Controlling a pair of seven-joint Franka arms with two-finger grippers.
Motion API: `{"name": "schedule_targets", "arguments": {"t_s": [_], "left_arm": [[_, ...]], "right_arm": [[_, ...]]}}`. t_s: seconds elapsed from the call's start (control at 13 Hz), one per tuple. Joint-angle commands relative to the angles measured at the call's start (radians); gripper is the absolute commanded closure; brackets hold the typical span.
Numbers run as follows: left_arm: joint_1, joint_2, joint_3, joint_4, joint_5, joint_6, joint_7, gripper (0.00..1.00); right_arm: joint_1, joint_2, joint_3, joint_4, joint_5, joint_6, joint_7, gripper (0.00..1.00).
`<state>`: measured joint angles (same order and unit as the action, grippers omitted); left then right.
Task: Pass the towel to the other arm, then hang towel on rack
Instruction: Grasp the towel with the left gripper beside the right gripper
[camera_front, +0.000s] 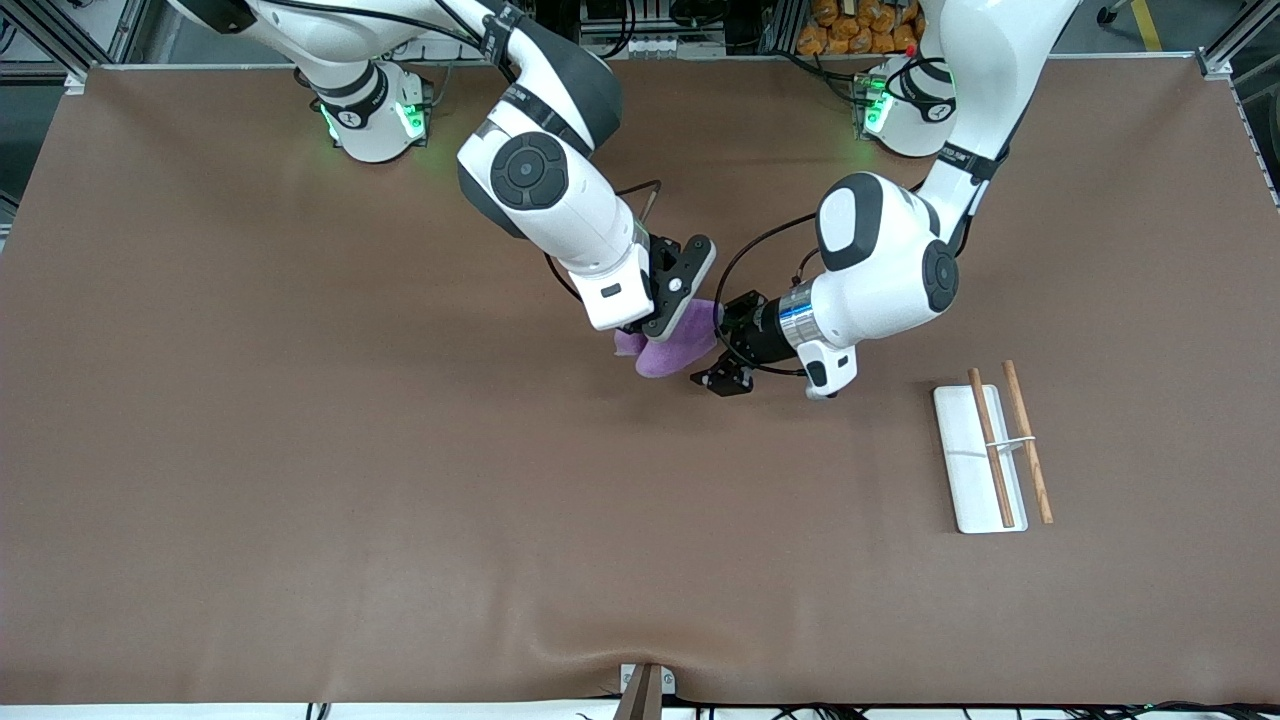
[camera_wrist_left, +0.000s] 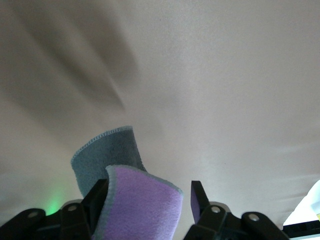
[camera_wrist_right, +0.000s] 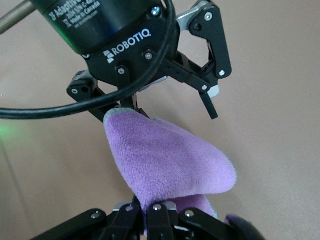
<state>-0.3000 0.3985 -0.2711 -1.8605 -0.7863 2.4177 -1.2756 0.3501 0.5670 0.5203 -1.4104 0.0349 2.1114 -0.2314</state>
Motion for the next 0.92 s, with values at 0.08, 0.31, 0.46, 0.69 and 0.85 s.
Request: {"name": "schedule_targets", "arguments": {"t_s": [0.08, 0.31, 0.46, 0.69, 0.85], "left_arm": [[0.005, 0.008, 0.0, 0.029, -0.024, 0.012, -0.007, 0.77], [0.004, 0.011, 0.0, 0.046, -0.018, 0.012, 0.001, 1.0], [0.009, 0.008, 0.001, 0.053, -0.005, 0.012, 0.005, 1.0], [0.024, -0.041, 0.012, 0.069, 0.051, -0.003, 0.01, 1.0], [0.064, -0.087, 0.009, 0.075, 0.163, -0.052, 0.01, 1.0]], "right_arm": [[-0.002, 0.004, 0.009, 0.002, 0.013, -0.004, 0.004, 1.0], [-0.003, 0.004, 0.009, 0.002, 0.013, -0.005, 0.004, 1.0], [-0.003, 0.004, 0.009, 0.002, 0.013, -0.005, 0.004, 1.0], [-0.003, 0.002, 0.009, 0.002, 0.013, -0.005, 0.004, 1.0], [-0.003, 0.002, 0.009, 0.002, 0.013, -0.011, 0.004, 1.0]]}}
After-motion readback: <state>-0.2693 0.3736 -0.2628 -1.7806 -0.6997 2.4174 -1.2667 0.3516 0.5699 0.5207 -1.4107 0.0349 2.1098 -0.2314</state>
